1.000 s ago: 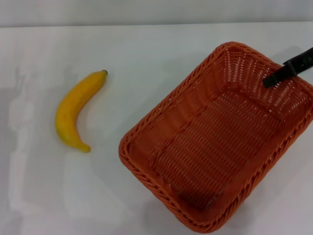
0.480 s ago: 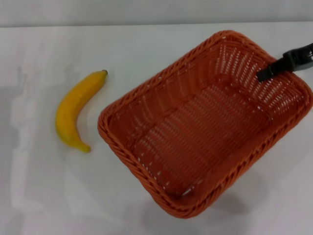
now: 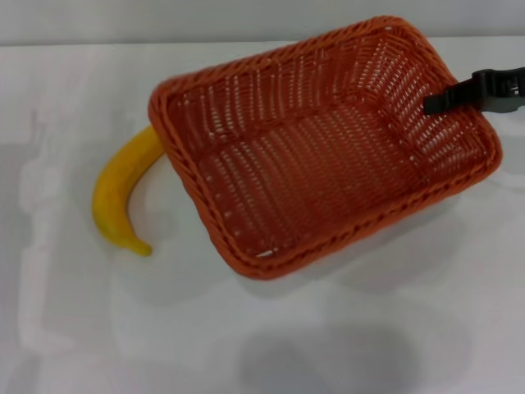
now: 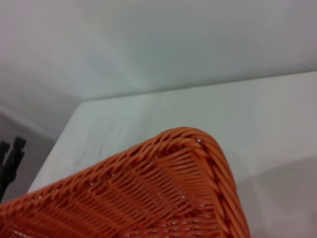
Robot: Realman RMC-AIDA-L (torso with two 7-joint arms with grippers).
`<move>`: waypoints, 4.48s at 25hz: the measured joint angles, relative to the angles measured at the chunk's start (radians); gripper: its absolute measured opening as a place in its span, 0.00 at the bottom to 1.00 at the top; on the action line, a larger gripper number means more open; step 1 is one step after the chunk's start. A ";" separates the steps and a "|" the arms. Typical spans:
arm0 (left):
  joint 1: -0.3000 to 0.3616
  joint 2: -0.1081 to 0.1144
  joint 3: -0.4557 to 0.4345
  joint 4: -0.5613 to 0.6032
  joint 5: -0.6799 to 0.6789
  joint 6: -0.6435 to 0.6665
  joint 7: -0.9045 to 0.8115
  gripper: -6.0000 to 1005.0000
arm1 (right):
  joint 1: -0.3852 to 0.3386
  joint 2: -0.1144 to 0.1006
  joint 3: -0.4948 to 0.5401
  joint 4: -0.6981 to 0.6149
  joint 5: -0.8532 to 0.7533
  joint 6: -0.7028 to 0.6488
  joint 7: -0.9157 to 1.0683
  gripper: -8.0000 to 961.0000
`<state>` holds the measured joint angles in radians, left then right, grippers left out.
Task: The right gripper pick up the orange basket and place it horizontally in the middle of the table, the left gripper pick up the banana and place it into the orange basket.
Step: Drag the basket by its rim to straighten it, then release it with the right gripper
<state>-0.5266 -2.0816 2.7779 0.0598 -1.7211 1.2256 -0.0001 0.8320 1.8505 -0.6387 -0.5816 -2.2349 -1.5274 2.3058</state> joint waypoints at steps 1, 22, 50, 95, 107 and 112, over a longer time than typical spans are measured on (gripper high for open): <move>0.000 0.000 0.000 0.000 0.000 0.000 0.000 0.87 | -0.003 0.005 0.001 0.000 0.004 0.010 0.000 0.15; 0.002 0.000 -0.002 0.000 0.000 0.000 0.002 0.87 | -0.122 0.059 -0.012 -0.108 0.031 0.188 0.050 0.15; -0.012 0.003 -0.008 -0.007 -0.006 -0.016 0.006 0.87 | -0.181 0.147 -0.022 -0.207 0.042 0.171 0.090 0.15; -0.026 0.005 -0.008 -0.011 -0.006 -0.040 0.006 0.87 | -0.230 0.158 -0.051 -0.169 0.155 0.250 0.082 0.15; -0.033 0.005 -0.008 -0.013 -0.006 -0.051 0.006 0.87 | -0.234 0.156 -0.044 -0.145 0.202 0.259 0.060 0.23; -0.033 0.005 -0.008 -0.014 -0.006 -0.051 0.007 0.87 | -0.234 0.155 -0.040 -0.132 0.214 0.264 0.047 0.35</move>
<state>-0.5599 -2.0769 2.7702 0.0458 -1.7272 1.1748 0.0071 0.5979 2.0052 -0.6784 -0.7133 -2.0211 -1.2636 2.3530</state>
